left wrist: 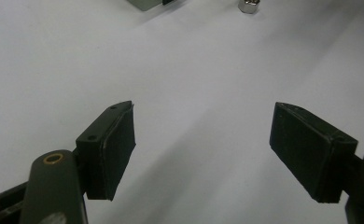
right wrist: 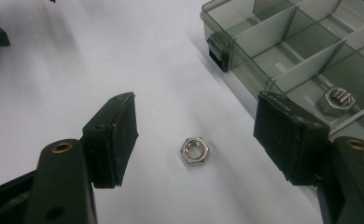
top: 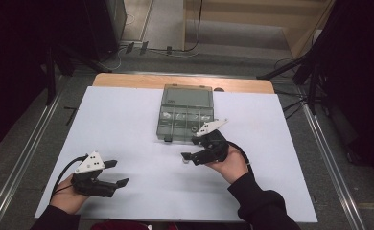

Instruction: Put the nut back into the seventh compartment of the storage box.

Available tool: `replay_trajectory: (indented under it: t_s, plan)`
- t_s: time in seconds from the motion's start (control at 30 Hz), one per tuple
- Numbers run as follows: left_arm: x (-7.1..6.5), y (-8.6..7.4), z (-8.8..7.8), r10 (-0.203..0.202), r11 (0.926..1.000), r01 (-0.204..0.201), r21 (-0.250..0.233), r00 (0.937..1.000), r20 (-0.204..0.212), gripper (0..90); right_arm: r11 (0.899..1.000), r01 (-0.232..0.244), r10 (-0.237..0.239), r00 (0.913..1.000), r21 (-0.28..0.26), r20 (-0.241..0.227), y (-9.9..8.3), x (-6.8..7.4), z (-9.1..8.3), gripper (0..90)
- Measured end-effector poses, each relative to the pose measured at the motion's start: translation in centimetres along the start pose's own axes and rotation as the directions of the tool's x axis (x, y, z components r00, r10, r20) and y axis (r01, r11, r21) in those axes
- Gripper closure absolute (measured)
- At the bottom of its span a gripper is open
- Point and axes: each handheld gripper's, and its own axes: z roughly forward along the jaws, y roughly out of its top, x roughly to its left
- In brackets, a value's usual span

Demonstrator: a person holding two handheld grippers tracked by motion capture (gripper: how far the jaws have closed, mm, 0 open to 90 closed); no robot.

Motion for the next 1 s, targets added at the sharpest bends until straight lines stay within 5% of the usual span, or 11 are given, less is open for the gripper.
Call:
replay_trajectory:
  t_s: [0.6,0.83,1.0]
  plan:
    - [-0.1,0.0,0.1,0.003,1.0,-0.003,-0.003,1.0,0.009,22.7,0.992,0.008,-0.007,0.9999,0.124,-0.009,-0.3,0.5,2.0,34.9]
    - [-0.1,0.0,0.1,0.006,1.0,-0.006,-0.001,0.9999,0.011,22.7,0.981,0.03,-0.032,0.9995,0.191,0.009,-0.6,0.6,3.0,35.9]
    - [-0.2,0.0,0.1,0.012,0.9999,-0.012,0.007,0.9999,0.009,22.7,0.963,0.014,-0.021,0.9995,0.268,0.025,-0.9,0.6,3.7,43.6]
